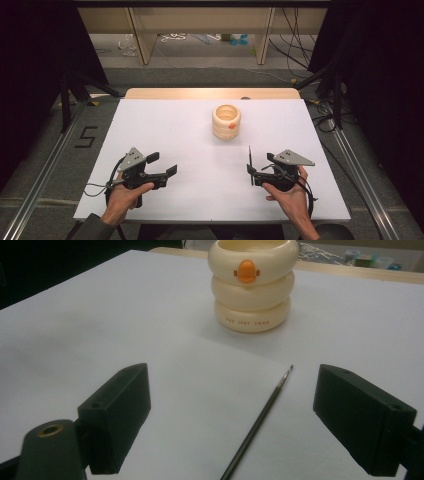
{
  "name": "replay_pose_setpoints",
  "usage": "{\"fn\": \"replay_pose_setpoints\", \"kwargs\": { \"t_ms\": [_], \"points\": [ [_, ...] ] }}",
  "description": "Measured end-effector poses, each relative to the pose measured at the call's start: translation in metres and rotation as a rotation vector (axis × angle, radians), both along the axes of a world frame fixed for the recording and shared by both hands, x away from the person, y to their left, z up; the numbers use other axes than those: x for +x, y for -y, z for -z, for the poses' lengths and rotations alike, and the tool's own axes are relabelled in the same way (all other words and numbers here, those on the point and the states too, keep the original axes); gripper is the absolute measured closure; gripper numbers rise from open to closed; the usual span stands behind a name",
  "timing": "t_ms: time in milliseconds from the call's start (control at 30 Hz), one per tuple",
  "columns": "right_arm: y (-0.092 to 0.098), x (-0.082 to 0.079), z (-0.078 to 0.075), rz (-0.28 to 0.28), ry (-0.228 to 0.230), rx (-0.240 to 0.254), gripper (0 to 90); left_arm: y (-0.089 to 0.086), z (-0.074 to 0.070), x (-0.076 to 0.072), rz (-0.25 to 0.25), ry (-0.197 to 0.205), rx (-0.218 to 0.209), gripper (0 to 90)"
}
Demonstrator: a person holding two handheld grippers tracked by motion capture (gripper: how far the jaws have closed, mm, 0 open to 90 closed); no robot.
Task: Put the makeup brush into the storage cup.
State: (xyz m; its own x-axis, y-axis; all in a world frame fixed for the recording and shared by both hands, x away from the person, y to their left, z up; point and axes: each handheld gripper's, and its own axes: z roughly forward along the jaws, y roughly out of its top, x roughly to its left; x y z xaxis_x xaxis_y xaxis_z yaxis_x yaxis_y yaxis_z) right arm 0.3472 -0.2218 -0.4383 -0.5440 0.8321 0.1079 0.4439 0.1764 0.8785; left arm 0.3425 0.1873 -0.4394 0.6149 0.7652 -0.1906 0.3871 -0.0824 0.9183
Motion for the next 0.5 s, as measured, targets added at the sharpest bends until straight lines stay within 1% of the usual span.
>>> {"fn": "replay_pose_setpoints", "kwargs": {
  "t_ms": [33, 100, 133, 167, 200, 267, 333, 367, 433, 467, 500],
  "points": [
    [0.0007, 0.0007, 0.0001, 0.006, 0.020, -0.009, 16.2, 0.0001, 0.0000, 0.0001, 0.000, 0.000, -0.001, 15.8],
    [0.0011, 0.0008, -0.0002, 0.004, 0.019, -0.011, 16.6, 0.0001, 0.0000, 0.0001, 0.000, -0.001, 0.000, 15.8],
    [0.0007, 0.0000, -0.0008, -0.005, -0.005, 0.001, 17.3, 0.0001, 0.0000, 0.0000, -0.001, -0.001, 0.001, 15.8],
    [0.0005, 0.0004, -0.0007, -0.006, -0.001, 0.016, 18.1, 0.0001, 0.0000, 0.0000, -0.002, -0.001, 0.001, 15.9],
    [0.0006, 0.0003, -0.0013, -0.005, -0.007, 0.015, 18.2, 0.0001, 0.0000, 0.0000, -0.003, -0.001, 0.000, 15.8],
    [0.0005, 0.0006, -0.0012, -0.004, -0.006, 0.014, 18.4, -0.0001, -0.0001, -0.0001, -0.006, -0.003, -0.003, 15.9],
    [0.0007, 0.0012, -0.0017, -0.003, -0.012, -0.002, 18.9, -0.0003, -0.0002, 0.0000, -0.008, 0.000, -0.002, 15.9],
    [0.0011, 0.0022, -0.0014, -0.001, -0.001, -0.019, 19.0, -0.0003, -0.0002, 0.0001, -0.008, -0.001, -0.002, 15.9],
    [0.0014, 0.0036, -0.0016, -0.010, -0.020, -0.033, 19.3, -0.0003, -0.0002, 0.0001, -0.009, -0.001, -0.003, 15.9],
    [0.0008, 0.0043, -0.0014, -0.014, -0.030, -0.024, 19.3, -0.0002, -0.0002, 0.0002, -0.009, -0.001, -0.003, 15.9],
    [0.0008, 0.0043, -0.0014, -0.014, -0.030, -0.024, 19.3, -0.0002, -0.0001, 0.0003, -0.009, -0.002, 0.000, 15.9]
  ]
}}
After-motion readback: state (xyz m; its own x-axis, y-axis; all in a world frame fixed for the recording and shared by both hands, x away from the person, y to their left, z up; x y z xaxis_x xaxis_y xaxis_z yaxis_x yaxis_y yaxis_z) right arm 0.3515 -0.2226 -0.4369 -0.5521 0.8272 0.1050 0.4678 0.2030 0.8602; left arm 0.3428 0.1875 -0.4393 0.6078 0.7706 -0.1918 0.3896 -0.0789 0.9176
